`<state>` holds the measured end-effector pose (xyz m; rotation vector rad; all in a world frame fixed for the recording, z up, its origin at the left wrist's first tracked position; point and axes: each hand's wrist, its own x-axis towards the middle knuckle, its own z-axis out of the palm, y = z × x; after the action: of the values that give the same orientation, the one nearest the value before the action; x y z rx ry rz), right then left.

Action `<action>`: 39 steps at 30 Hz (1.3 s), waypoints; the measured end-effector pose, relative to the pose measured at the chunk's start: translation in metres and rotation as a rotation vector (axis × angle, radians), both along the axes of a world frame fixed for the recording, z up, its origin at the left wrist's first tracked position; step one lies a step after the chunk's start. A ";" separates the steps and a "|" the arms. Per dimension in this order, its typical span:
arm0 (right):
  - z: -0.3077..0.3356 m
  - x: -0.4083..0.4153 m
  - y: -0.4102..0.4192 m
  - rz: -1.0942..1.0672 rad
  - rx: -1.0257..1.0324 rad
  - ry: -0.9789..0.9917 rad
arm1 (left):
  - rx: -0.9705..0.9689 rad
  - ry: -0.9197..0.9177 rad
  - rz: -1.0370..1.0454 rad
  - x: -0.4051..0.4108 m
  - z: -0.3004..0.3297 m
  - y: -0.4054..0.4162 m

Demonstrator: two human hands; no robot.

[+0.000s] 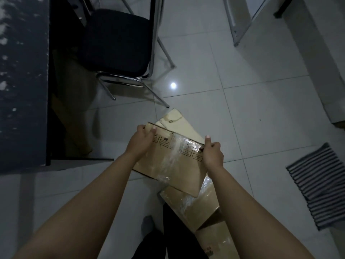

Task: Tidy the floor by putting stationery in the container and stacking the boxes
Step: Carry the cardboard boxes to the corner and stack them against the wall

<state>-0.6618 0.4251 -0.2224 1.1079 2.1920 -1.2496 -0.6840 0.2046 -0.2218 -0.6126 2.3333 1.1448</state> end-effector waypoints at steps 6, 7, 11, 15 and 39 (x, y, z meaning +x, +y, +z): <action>0.017 0.019 -0.012 0.052 0.049 -0.073 | 0.026 0.020 0.125 0.042 0.013 -0.016; 0.023 0.024 -0.015 0.050 0.040 -0.083 | 0.018 0.028 0.154 0.051 0.016 -0.019; 0.039 0.046 -0.023 0.087 0.032 -0.140 | -0.005 0.053 0.222 0.086 0.028 -0.029; 0.053 0.085 -0.036 0.184 0.043 -0.113 | 0.001 0.037 0.237 0.136 0.041 -0.045; 0.119 0.326 -0.243 0.879 -0.309 -0.141 | 0.042 0.122 1.077 0.544 0.111 -0.187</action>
<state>-0.3361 0.1824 -0.1035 0.0558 1.9190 -0.9912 -0.1402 0.0176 -0.1113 -1.9503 2.0195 1.6537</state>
